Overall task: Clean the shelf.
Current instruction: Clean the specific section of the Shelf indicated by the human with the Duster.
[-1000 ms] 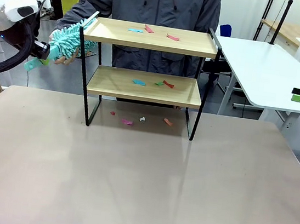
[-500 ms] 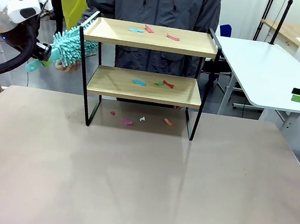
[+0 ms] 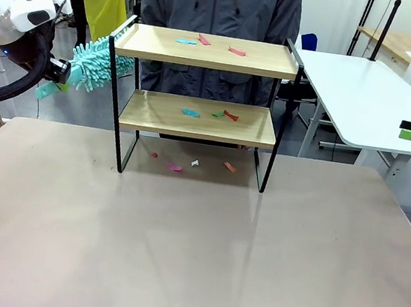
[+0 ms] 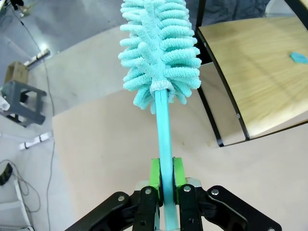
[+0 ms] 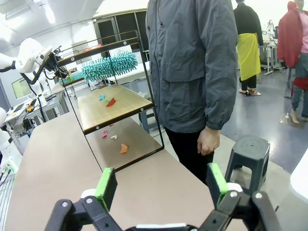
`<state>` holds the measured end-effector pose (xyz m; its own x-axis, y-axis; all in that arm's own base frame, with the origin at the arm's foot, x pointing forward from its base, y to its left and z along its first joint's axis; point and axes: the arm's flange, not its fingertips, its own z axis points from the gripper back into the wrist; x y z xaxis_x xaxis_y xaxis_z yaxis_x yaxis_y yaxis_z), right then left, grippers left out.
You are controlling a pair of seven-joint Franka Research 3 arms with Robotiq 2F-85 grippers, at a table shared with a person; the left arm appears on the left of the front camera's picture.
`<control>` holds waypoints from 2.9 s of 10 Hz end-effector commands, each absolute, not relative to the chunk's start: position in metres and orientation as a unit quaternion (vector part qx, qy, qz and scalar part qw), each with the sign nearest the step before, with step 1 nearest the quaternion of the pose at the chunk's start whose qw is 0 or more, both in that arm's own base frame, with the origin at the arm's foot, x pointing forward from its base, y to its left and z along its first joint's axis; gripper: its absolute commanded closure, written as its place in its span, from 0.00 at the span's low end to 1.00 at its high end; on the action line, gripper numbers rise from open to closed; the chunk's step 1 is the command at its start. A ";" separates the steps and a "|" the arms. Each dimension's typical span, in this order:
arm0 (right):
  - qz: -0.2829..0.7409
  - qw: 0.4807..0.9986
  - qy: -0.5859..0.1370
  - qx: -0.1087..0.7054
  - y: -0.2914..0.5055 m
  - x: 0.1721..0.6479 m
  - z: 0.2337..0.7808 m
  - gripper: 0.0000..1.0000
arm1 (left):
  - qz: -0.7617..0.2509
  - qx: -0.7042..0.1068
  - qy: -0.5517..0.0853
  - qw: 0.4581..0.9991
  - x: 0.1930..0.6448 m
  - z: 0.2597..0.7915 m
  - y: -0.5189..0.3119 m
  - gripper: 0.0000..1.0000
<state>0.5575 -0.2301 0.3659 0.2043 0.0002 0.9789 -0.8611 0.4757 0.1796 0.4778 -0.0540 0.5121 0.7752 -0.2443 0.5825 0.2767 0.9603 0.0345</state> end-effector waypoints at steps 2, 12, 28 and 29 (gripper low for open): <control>0.324 0.664 -0.544 0.397 -0.227 0.558 0.369 0.00 | -0.150 -0.005 -0.304 0.941 0.464 0.531 -0.036 0.87; 0.324 0.664 -0.544 0.397 -0.227 0.558 0.369 0.00 | -0.508 0.114 0.111 0.847 0.298 0.643 0.042 0.87; 0.324 0.664 -0.544 0.397 -0.227 0.558 0.369 0.00 | -0.674 0.079 0.092 0.729 0.307 0.605 -0.014 0.87; 0.324 0.664 -0.544 0.397 -0.227 0.558 0.369 0.00 | -0.674 0.079 0.092 0.729 0.307 0.605 -0.014 0.87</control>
<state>0.5577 -0.2297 0.3658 0.2042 -0.0006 0.9789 -0.8614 0.4750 0.1800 0.3081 -0.0197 0.6039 0.0954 -0.9688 -0.2286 0.9949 0.1005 -0.0110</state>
